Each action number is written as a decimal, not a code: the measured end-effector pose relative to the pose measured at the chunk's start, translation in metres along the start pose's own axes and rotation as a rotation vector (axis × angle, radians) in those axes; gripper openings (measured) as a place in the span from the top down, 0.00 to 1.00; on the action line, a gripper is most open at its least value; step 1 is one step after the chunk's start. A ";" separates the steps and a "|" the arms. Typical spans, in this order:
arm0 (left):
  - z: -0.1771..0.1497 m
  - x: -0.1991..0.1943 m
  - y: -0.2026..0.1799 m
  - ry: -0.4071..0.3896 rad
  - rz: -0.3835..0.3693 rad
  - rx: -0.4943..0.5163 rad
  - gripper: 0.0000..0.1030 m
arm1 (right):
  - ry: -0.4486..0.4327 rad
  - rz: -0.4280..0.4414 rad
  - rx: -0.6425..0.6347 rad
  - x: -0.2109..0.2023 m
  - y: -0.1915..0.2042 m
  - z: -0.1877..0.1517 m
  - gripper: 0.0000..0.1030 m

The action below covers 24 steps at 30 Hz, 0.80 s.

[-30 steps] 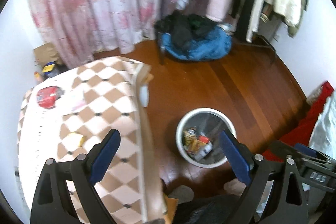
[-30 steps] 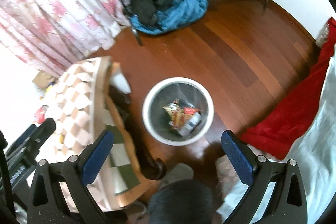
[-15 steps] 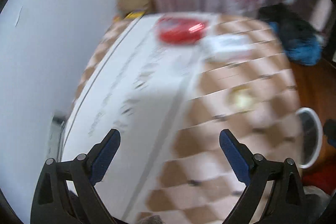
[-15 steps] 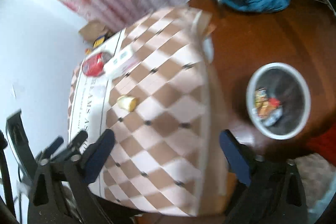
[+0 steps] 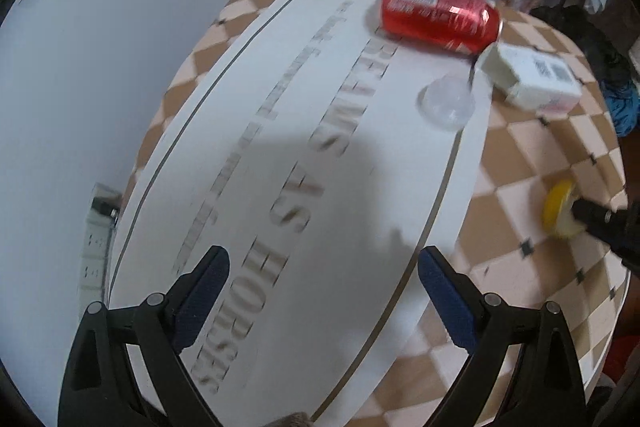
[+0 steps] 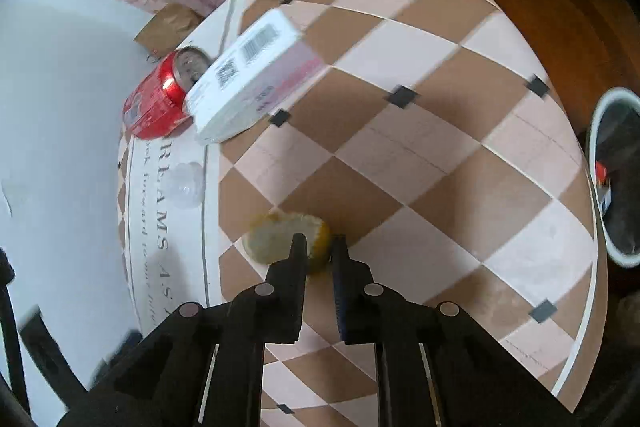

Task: Collect trash
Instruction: 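Grasp the clear plastic lid with the left tool while the right tool grasps the lemon slice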

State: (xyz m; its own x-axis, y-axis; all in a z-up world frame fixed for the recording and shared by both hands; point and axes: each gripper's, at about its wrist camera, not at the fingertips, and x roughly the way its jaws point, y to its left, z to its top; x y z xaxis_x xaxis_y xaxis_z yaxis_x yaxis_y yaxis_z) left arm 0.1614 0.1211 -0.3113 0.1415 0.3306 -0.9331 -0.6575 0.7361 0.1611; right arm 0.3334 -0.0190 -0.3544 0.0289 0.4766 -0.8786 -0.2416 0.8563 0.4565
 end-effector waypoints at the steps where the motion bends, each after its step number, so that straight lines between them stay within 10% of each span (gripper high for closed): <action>1: 0.008 0.000 -0.003 -0.005 -0.017 0.005 0.06 | -0.011 -0.011 -0.020 -0.004 0.003 0.003 0.90; 11: 0.086 0.033 -0.048 0.008 -0.194 0.102 0.09 | -0.071 -0.111 -0.074 -0.025 0.003 0.058 0.91; 19: 0.094 0.047 -0.063 0.025 -0.200 0.146 0.64 | -0.041 -0.155 -0.127 -0.009 0.013 0.074 0.91; 24: 0.092 0.031 -0.058 -0.032 -0.165 0.145 0.64 | -0.061 -0.178 -0.172 -0.011 0.024 0.068 0.91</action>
State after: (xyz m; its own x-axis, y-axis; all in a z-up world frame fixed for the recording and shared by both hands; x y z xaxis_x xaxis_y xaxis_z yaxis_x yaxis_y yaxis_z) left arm 0.2722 0.1425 -0.3201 0.2630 0.2155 -0.9404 -0.5103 0.8583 0.0539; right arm 0.3931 0.0100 -0.3237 0.1428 0.3369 -0.9306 -0.3887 0.8838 0.2603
